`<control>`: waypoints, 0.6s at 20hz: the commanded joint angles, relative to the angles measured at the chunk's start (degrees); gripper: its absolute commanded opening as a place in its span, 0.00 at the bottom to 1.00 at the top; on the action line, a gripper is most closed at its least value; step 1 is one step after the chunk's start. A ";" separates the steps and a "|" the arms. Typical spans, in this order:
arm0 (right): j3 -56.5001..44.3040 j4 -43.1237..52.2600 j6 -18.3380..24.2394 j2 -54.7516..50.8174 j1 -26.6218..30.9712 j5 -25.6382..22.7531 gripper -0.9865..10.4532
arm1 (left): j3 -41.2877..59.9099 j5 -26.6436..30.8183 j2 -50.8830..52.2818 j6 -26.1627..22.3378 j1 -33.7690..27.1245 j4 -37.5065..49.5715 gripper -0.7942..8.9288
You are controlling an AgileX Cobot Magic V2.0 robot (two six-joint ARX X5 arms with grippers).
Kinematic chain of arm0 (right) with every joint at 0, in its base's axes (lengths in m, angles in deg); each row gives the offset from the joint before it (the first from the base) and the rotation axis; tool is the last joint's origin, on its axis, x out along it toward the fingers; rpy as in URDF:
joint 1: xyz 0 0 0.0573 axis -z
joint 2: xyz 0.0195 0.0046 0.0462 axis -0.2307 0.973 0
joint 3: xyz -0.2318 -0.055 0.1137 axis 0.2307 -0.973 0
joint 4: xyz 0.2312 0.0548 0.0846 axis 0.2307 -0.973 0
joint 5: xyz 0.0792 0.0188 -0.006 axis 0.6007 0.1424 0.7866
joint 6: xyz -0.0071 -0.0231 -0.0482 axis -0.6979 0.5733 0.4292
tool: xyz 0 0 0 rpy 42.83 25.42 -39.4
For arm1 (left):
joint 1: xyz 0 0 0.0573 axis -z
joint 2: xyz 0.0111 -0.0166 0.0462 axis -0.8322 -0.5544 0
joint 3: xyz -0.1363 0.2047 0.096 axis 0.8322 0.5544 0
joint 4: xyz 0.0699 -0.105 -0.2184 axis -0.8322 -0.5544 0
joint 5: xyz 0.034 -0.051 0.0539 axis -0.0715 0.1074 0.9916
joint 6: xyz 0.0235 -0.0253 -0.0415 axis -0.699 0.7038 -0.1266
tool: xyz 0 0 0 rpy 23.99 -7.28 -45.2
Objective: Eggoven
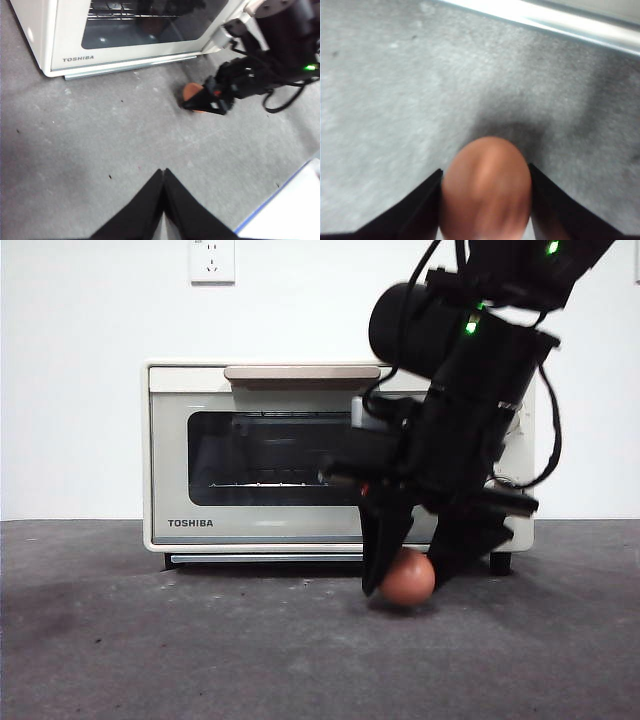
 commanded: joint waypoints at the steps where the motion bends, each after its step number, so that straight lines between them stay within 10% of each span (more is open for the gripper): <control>1: 0.66 -0.70 1.03 -4.44 -1.27 0.15 0.09 | -0.87 -0.26 -1.55 1.38 1.01 3.37 0.09; 12: 0.66 -13.66 3.50 -34.88 -3.56 -0.37 0.09 | -5.40 12.52 -19.91 7.56 16.66 31.52 0.09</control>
